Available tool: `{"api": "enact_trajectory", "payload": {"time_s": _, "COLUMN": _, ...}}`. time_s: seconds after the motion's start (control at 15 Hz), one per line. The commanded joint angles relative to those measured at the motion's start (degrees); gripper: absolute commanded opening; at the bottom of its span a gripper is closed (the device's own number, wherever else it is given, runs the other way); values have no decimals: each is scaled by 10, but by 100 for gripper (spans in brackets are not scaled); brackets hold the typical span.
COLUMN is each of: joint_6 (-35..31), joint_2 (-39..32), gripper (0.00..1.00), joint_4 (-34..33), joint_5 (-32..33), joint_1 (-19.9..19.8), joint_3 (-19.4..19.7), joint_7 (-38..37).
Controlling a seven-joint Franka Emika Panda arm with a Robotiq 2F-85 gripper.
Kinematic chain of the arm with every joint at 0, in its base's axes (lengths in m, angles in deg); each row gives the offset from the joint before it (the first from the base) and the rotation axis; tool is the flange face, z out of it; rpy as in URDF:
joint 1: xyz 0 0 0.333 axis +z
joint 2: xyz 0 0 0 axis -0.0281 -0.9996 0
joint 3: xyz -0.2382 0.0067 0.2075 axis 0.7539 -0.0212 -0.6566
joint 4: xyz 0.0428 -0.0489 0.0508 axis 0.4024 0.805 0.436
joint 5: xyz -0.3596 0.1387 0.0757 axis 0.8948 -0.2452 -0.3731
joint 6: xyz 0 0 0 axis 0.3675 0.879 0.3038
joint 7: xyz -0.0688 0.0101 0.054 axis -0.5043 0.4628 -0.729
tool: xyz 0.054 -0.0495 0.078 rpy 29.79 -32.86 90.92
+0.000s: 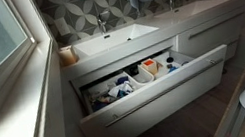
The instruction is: Use the towel to wipe the window sill then place it back on the counter
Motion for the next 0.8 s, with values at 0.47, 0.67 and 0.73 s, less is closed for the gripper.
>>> {"api": "enact_trajectory", "payload": {"time_s": 0.47, "joint_6": -66, "joint_2": -293, "gripper": 7, "joint_4": -288, "joint_5": -121, "joint_1": -39, "joint_3": 29, "joint_7": 42}}
{"api": "enact_trajectory", "payload": {"time_s": 0.67, "joint_6": 0, "joint_2": -337, "gripper": 7, "joint_4": -333, "joint_5": -138, "joint_1": -50, "joint_3": 18, "joint_7": 73}}
{"api": "enact_trajectory", "payload": {"time_s": 0.73, "joint_6": 28, "joint_2": -351, "gripper": 7, "joint_4": -355, "joint_5": -129, "joint_1": -62, "joint_3": 1, "joint_7": 81}}
